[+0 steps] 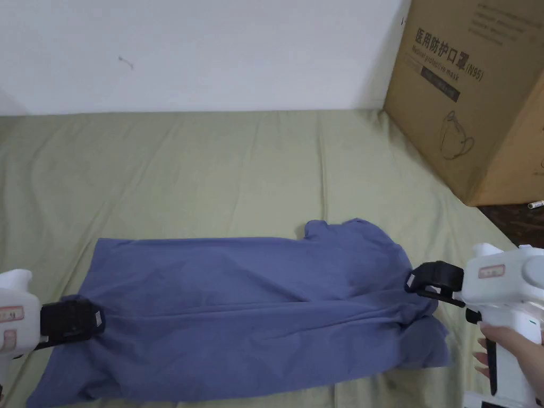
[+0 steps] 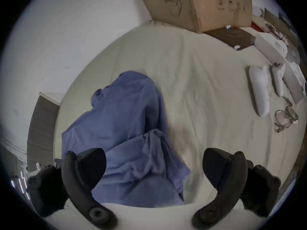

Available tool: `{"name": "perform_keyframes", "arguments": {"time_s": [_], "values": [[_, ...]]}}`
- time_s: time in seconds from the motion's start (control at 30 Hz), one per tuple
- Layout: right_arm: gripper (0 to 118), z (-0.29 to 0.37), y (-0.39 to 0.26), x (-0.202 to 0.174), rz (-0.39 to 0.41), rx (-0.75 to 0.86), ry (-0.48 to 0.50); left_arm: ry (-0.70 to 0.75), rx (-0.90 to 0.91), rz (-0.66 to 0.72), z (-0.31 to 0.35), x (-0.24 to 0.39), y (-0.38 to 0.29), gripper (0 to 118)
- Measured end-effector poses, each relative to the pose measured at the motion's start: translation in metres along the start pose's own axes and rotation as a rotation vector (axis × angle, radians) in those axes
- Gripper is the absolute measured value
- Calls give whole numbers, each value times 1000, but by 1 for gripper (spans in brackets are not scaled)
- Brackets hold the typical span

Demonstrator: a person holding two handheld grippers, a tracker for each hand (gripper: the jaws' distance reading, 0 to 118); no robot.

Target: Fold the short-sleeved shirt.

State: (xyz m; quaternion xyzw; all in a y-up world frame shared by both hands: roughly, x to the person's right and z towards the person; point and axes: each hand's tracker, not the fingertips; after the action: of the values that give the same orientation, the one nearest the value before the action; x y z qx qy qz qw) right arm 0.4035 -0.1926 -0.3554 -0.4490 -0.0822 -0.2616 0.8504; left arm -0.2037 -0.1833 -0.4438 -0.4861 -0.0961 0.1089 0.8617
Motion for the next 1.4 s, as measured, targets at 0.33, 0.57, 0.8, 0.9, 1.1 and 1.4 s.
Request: {"name": "perform_keyframes", "arguments": {"time_s": [0.33, 0.57, 0.8, 0.9, 1.1, 1.4], "values": [[0, 115, -106, -12, 117, 177, 92, -18, 193, -78, 116, 17, -103, 0], [0, 118, -118, -21, 102, 156, 108, 10, 134, -11, 90, -6, -83, 1], [0, 101, -102, -16, 85, 121, 138, 150, -27, -24, -18, -37, -50, 116], [0, 96, -98, -15, 105, 109, 133, 221, -104, -57, -57, -44, -50, 115], [0, 81, -80, -9, 177, 114, 32, 207, -34, -220, -26, -9, -55, 54], [116, -19, -27, 22, 189, -47, -95, 163, 12, -208, 23, 0, -37, 3]]}}
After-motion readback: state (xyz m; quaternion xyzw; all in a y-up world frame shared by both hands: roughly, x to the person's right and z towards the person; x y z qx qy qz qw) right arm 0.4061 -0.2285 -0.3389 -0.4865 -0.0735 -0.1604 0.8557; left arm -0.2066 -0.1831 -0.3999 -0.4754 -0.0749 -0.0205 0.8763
